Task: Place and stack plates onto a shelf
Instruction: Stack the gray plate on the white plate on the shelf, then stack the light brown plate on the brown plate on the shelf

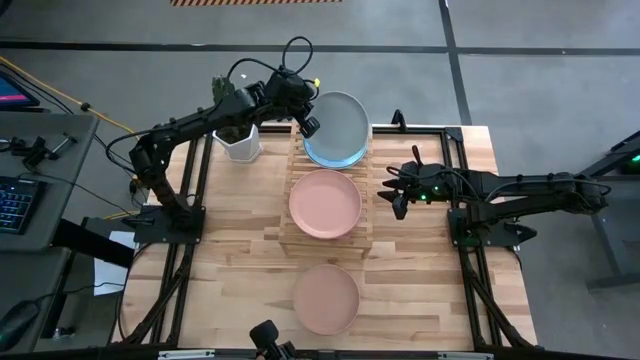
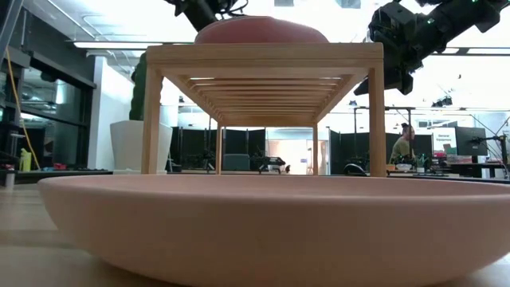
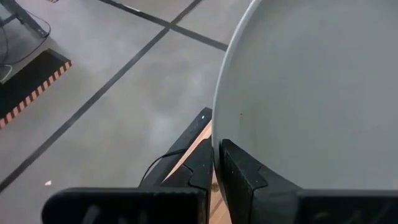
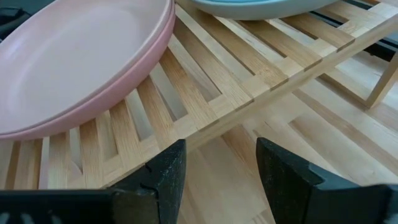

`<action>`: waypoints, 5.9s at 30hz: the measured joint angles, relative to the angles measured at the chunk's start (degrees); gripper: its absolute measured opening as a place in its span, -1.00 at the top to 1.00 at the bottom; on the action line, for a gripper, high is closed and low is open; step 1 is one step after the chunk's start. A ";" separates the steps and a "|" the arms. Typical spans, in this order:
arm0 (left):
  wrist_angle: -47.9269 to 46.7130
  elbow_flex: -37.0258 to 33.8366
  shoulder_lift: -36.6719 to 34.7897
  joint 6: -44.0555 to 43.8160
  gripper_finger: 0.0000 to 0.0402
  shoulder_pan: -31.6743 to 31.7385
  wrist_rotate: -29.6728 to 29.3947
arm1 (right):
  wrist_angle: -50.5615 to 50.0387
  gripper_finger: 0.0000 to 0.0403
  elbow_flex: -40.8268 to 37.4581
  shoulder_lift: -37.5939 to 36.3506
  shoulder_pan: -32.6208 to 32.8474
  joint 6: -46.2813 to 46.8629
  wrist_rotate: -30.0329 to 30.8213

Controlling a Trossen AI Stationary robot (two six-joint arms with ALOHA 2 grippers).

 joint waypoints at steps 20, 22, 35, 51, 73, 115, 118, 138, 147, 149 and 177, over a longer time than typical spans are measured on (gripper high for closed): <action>-2.81 0.02 -0.24 5.26 0.72 -0.46 -0.04 | -0.02 0.12 0.00 0.00 0.01 -0.46 2.82; -2.80 0.02 -0.25 5.59 0.65 -0.46 -0.08 | -0.02 0.12 0.00 0.00 0.01 -0.46 2.82; -3.18 -0.07 -6.00 6.19 0.17 0.05 -0.17 | -0.01 0.12 0.00 0.00 0.00 1.54 2.80; 28.97 -41.26 -27.70 -1.69 0.74 -3.62 10.20 | 0.02 0.12 0.00 0.00 0.00 2.72 2.80; 60.73 -56.65 -21.02 -5.72 1.00 -7.10 3.19 | 0.04 0.12 0.00 -0.02 0.00 2.53 5.51; 63.98 -80.13 -56.08 -15.10 1.00 -34.24 -7.99 | 4.43 0.12 7.75 31.25 44.12 58.50 6.89; 63.98 -80.13 -56.08 -14.79 1.00 -35.52 -8.40 | -1.39 0.12 15.48 39.24 43.65 59.31 7.64; 64.07 -80.13 -56.08 -13.53 1.00 -36.48 -10.21 | -11.88 0.23 34.27 61.83 42.88 67.07 8.31; 64.09 -80.13 -56.08 -13.54 1.00 -36.48 -10.21 | -21.18 0.90 34.38 60.97 44.01 59.43 5.72; 64.05 -80.13 -56.08 -13.56 1.00 -36.48 -10.55 | -25.65 0.91 34.35 60.05 44.48 59.13 3.06; 64.16 -80.11 -56.08 -13.54 1.00 -36.46 -10.99 | -8.02 1.00 20.50 20.85 42.49 30.36 4.46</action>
